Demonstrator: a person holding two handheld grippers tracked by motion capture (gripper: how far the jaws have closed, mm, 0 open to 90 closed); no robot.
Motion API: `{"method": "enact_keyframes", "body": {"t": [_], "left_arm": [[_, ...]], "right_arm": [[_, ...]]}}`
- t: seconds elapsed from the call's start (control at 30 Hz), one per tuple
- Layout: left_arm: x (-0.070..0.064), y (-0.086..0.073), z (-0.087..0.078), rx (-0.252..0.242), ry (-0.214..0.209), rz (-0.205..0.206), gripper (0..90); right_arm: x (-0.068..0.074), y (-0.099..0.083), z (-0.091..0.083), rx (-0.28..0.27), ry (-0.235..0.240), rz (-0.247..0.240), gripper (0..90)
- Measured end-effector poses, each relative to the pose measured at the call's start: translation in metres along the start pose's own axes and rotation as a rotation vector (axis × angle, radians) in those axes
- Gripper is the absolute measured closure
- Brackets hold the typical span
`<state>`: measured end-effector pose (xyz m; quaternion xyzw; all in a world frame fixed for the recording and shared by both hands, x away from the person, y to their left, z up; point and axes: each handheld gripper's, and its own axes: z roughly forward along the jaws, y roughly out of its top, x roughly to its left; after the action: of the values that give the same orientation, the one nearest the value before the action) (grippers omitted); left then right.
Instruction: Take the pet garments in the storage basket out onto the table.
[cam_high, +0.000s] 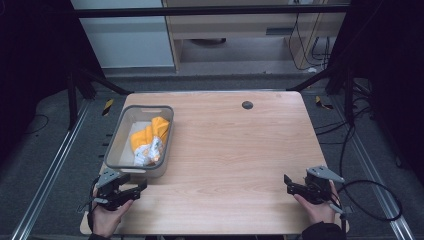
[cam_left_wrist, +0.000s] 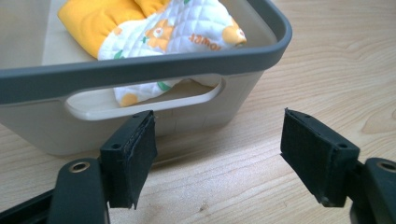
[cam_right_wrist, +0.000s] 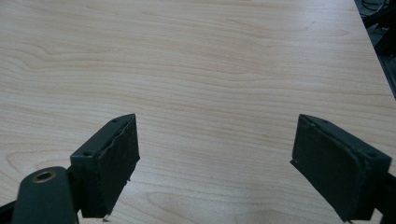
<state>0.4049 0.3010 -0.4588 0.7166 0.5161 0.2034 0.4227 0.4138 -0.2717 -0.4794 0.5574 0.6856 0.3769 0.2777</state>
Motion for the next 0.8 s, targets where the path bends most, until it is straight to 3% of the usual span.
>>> {"method": "enact_keyframes", "body": {"t": [0.8], "left_arm": [[-0.003,0.018,-0.022,-0.099,-0.001,-0.012,25.8]], "right_arm": [[-0.004,-0.001,0.002,-0.01,0.024,-0.021,14.4]]}}
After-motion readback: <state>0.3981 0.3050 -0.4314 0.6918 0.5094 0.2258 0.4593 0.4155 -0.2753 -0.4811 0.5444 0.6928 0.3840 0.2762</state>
